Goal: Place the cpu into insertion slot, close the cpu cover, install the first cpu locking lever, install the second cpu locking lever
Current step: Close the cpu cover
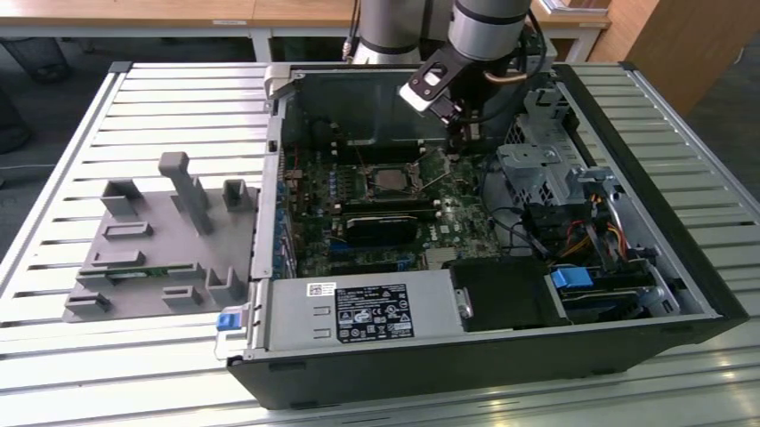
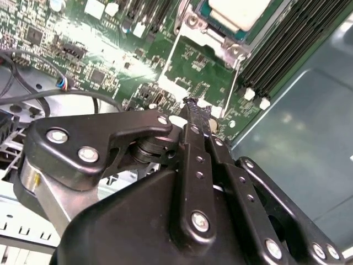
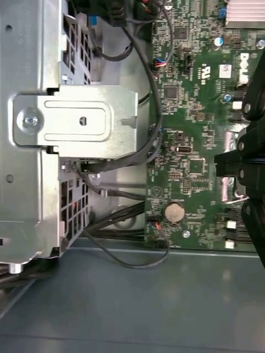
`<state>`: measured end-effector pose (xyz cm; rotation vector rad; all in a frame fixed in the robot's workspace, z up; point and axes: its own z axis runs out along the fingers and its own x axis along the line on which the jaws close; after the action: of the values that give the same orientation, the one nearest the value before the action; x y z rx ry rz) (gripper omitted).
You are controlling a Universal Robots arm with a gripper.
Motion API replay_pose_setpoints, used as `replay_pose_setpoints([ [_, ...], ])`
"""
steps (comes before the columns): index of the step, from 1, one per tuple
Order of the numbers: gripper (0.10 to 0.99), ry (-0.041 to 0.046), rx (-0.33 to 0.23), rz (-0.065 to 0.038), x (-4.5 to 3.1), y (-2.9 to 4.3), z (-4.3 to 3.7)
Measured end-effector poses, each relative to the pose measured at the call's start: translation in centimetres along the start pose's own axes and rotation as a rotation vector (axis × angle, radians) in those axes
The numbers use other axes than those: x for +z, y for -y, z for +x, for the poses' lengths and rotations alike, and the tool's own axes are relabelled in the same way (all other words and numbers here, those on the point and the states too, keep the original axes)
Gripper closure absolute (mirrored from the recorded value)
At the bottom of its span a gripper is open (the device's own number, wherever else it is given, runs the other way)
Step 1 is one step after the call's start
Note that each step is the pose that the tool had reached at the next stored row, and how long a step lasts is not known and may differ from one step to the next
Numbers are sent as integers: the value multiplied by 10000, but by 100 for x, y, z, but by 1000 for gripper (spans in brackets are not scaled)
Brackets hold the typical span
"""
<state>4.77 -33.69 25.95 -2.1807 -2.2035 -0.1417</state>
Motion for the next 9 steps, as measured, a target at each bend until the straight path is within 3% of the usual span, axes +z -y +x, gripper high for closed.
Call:
replay_pose_setpoints([
  [7, 980, 8, 0, 7, 38, -61, 25],
  [9, 980, 56, -2, 15, 52, -79, 37],
])
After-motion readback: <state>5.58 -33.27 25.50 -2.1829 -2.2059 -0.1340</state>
